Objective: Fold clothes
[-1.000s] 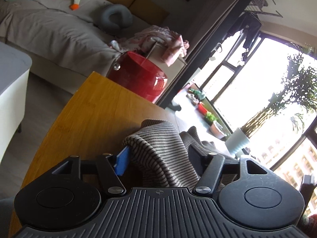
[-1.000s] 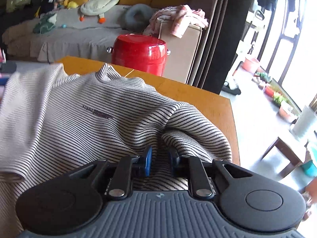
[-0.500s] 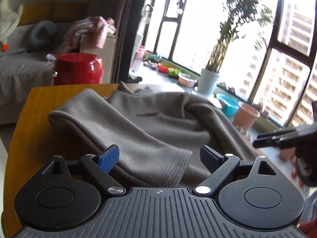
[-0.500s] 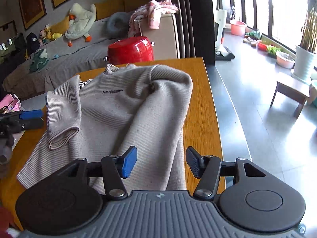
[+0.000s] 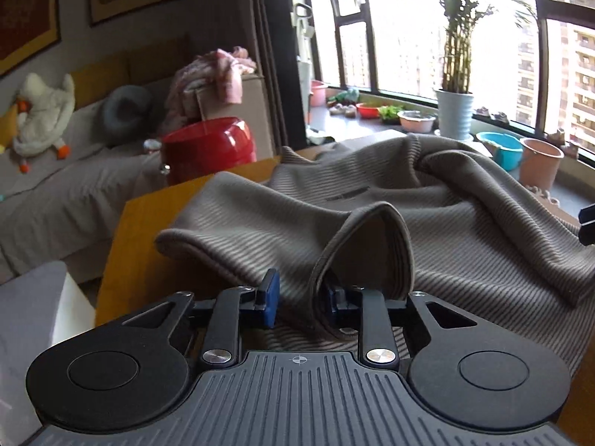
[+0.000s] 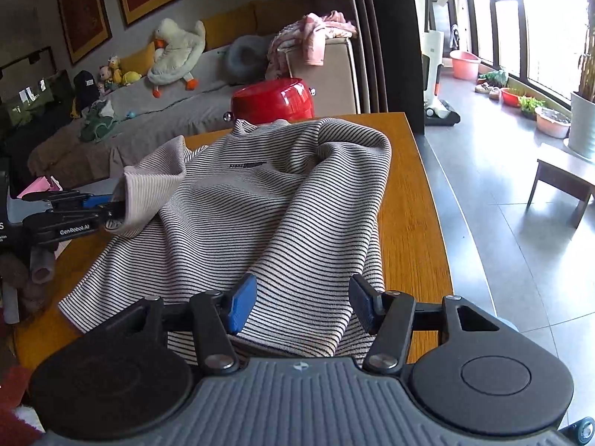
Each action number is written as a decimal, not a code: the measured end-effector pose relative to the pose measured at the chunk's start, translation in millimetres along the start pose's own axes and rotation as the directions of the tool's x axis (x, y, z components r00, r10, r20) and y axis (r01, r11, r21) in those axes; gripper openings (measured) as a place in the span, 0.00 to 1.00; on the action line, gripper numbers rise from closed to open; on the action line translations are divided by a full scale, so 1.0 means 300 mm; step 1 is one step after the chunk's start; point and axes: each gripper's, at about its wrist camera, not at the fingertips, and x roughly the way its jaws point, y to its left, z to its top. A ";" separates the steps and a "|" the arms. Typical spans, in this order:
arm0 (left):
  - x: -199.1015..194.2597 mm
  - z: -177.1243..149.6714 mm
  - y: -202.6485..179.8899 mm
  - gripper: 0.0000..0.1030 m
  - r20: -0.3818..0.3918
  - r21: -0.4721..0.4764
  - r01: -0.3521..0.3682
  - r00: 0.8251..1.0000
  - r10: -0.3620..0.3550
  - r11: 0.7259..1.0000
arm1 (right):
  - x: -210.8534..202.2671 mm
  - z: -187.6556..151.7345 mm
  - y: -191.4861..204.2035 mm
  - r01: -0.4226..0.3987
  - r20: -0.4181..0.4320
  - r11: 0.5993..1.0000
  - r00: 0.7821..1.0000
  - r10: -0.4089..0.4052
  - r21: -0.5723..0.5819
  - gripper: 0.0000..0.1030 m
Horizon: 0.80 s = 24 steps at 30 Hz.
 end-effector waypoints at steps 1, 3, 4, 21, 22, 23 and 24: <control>-0.019 -0.003 0.032 0.27 -0.004 -0.010 -0.025 1.000 0.025 1.000 | 0.001 0.002 -0.003 0.002 0.003 1.000 1.000 -0.002 0.003 0.54; -0.052 -0.017 0.090 0.27 -0.018 -0.023 -0.078 0.997 0.077 0.997 | 0.005 0.004 -0.007 0.002 0.010 1.000 1.000 -0.002 0.010 0.54; -0.064 -0.030 0.113 0.27 -0.032 -0.026 -0.100 0.995 0.100 0.995 | 0.007 0.006 -0.008 0.000 0.012 1.000 1.000 0.000 0.013 0.54; -0.139 -0.037 0.126 0.78 0.027 -0.185 0.163 0.987 -0.161 0.969 | 0.248 0.223 0.237 -0.293 0.035 0.956 0.956 0.292 0.014 0.54; -0.132 -0.036 0.107 0.83 0.024 -0.179 0.177 0.984 -0.176 0.968 | 0.298 0.246 0.272 -0.305 0.024 0.952 0.952 0.305 0.006 0.54; -0.128 -0.040 0.087 0.85 0.021 -0.173 0.193 0.981 -0.193 0.966 | 0.350 0.263 0.308 -0.295 0.009 0.955 0.955 0.295 -0.017 0.54; -0.123 -0.046 0.070 0.88 0.018 -0.166 0.206 0.978 -0.206 0.964 | 0.408 0.279 0.341 -0.283 -0.016 0.958 0.959 0.283 -0.038 0.54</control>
